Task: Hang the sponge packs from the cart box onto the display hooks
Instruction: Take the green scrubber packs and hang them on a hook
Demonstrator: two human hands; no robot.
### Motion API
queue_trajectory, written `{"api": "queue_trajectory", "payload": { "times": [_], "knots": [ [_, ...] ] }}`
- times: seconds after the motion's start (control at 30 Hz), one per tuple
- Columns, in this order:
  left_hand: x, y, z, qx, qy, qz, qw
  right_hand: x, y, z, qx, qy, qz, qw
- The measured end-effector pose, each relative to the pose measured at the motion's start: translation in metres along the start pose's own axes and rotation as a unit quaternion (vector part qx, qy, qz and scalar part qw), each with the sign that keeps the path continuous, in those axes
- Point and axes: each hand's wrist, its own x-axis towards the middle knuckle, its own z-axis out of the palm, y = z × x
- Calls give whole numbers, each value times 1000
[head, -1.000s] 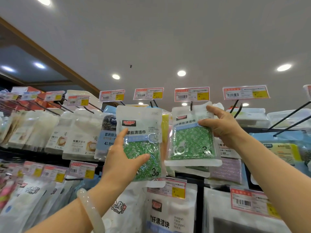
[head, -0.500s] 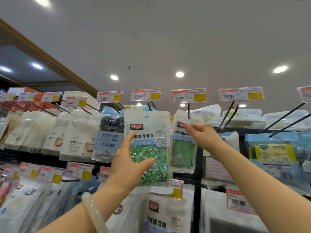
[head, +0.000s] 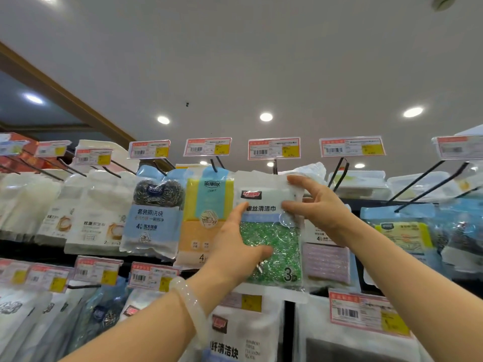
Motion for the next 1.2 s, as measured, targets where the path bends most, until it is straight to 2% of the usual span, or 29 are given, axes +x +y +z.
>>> {"api": "queue_trajectory", "payload": {
  "times": [0.33, 0.93, 1.1, 1.2],
  "knots": [
    [36, 16, 9, 29, 10, 46, 998, 25, -4, -4, 54, 42, -34, 997],
    [51, 1, 13, 41, 7, 8, 999, 43, 1, 3, -1, 72, -9, 997],
    [51, -6, 19, 77, -10, -20, 997, 45, 12, 4, -113, 57, 34, 991],
    [56, -7, 26, 163, -3, -44, 986, 42, 17, 10, -322, 103, 31, 941]
  ]
}}
